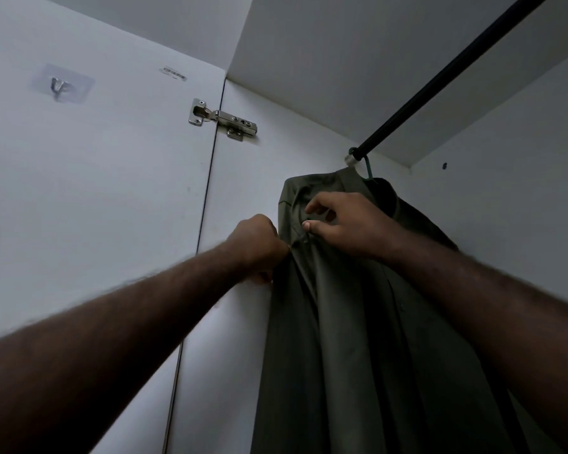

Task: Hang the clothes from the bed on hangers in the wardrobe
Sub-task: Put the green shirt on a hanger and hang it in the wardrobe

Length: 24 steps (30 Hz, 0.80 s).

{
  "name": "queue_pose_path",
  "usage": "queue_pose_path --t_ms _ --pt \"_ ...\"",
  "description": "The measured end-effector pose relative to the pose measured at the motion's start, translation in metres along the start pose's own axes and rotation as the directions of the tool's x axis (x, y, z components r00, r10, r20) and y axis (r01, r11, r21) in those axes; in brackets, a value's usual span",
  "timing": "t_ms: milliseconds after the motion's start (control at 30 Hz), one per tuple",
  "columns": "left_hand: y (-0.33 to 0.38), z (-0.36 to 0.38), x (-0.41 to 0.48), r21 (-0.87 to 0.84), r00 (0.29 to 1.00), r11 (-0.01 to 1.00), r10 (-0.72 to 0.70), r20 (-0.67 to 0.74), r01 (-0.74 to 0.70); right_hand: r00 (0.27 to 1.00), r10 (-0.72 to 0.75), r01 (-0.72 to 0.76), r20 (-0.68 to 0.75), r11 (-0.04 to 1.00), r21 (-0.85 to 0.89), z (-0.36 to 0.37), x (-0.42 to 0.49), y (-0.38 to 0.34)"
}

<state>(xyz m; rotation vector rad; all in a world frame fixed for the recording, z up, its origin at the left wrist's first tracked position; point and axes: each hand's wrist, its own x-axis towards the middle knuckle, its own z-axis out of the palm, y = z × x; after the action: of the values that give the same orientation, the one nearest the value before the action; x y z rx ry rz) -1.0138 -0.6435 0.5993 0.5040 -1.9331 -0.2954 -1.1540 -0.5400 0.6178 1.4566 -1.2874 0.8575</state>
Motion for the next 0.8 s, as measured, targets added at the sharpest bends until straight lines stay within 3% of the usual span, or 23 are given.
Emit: queue_pose_path --t_ms 200,333,500,633,800 --pt "-0.006 -0.006 -0.005 -0.377 0.983 0.926 -0.080 -0.166 0.011 0.998 0.032 -0.033 0.058 0.999 0.006 -0.001 -0.009 0.000" --pt "-0.002 -0.027 -0.018 -0.474 0.981 0.879 -0.128 -0.143 0.046 0.985 0.061 -0.051 0.159 0.997 -0.066 0.012 -0.018 0.007" --pt "0.012 -0.070 -0.047 -0.207 0.990 0.968 -0.144 0.007 0.142 0.965 0.066 -0.031 0.255 0.990 -0.140 0.034 -0.035 0.009" --pt "0.012 -0.114 -0.066 0.059 0.982 0.984 -0.162 -0.101 0.168 0.971 -0.056 0.123 0.231 0.950 -0.288 0.045 -0.041 -0.001" --pt "0.006 -0.156 -0.083 0.151 0.971 0.968 -0.176 -0.161 0.201 0.940 -0.116 0.222 0.320 0.922 -0.317 0.052 -0.035 -0.022"
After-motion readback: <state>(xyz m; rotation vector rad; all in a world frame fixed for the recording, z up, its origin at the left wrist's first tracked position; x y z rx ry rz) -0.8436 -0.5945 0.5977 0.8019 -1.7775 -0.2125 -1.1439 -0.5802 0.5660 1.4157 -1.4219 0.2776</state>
